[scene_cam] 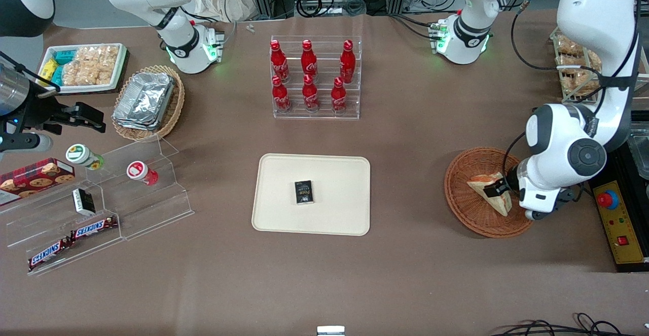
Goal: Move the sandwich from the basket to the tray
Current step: 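Close the left gripper on the sandwich and lift it from the basket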
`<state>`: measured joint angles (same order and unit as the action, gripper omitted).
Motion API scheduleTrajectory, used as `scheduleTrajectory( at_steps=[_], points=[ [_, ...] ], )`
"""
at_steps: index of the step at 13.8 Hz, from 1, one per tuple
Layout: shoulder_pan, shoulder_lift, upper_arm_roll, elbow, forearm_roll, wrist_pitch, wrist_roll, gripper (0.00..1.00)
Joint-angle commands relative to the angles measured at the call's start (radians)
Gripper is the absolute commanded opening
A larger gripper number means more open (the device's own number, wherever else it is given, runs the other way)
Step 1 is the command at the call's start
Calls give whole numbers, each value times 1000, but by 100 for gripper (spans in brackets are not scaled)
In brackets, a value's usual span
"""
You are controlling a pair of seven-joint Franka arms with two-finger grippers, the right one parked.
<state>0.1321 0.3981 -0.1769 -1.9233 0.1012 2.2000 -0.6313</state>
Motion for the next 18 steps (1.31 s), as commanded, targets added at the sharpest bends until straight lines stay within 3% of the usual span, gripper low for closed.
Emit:
scheduleTrajectory(
  at_steps=[1, 5, 7, 11, 12, 13, 14, 16, 18],
  points=[
    [23, 1, 8, -45, 14, 17, -25, 100],
    [21, 34, 20, -65, 12, 38, -50, 100],
    [8, 86, 19, -54, 12, 98, -169, 100],
    [-5, 125, 14, -11, 6, 124, -243, 100],
    [-14, 134, 14, 9, 6, 121, -264, 95],
    [-23, 140, 13, 24, 3, 118, -286, 65],
    [-32, 136, 13, 29, 3, 116, -309, 4],
    [-37, 131, 11, 64, -1, 84, -312, 0],
    [-42, 133, 11, 153, 5, -53, -300, 0]
  ],
)
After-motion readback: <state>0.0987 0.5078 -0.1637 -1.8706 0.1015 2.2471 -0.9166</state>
